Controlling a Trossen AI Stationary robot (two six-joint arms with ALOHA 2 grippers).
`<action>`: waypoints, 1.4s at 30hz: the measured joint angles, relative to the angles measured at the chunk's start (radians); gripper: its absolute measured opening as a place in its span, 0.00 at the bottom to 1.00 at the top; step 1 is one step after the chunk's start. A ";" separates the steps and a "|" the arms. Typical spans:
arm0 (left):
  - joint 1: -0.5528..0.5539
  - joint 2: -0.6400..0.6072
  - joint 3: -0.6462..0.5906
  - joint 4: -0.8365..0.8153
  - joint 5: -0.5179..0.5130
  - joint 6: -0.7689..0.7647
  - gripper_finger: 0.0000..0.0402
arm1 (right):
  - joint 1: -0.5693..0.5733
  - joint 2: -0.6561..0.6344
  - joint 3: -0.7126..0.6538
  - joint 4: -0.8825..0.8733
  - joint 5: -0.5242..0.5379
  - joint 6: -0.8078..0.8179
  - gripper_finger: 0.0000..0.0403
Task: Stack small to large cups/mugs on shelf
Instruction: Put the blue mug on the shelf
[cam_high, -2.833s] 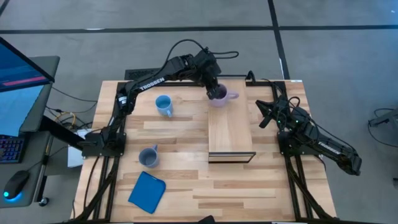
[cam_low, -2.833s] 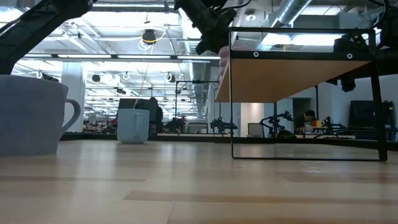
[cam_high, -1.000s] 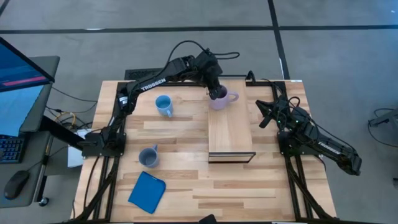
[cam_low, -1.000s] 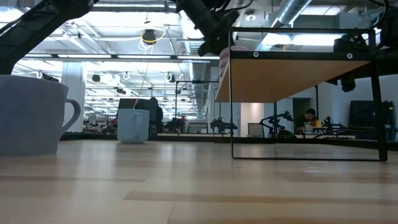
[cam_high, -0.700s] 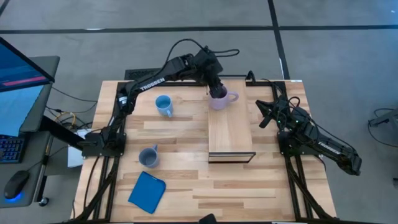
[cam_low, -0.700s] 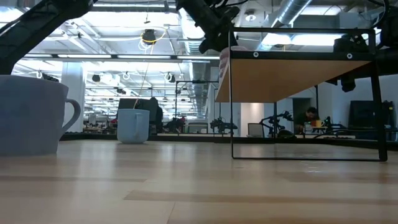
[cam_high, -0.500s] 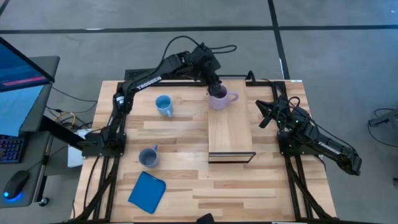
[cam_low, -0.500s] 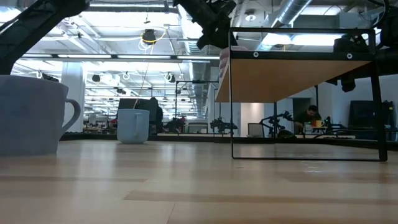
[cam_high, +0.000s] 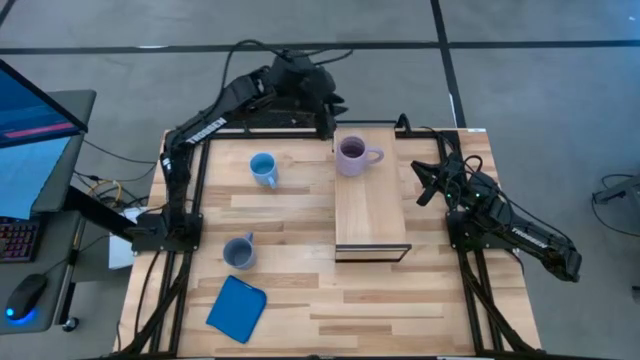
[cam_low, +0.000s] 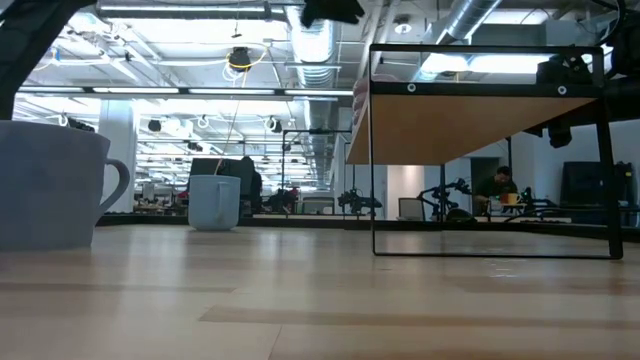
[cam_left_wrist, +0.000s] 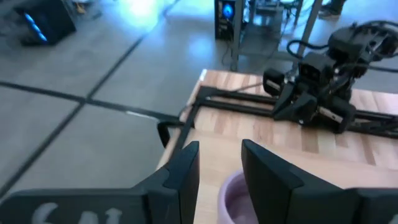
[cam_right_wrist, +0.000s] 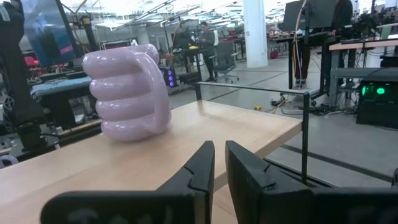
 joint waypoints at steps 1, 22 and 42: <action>0.000 -0.009 0.000 0.001 -0.006 0.005 0.28 | 0.000 0.000 0.000 0.000 0.000 0.000 0.16; 0.034 -0.244 -0.240 0.142 0.022 -0.029 0.28 | 0.000 0.000 0.000 0.000 0.000 0.000 0.16; -0.034 -0.905 -1.159 0.462 0.113 -0.161 0.28 | 0.000 0.000 0.000 0.000 0.000 -0.002 0.16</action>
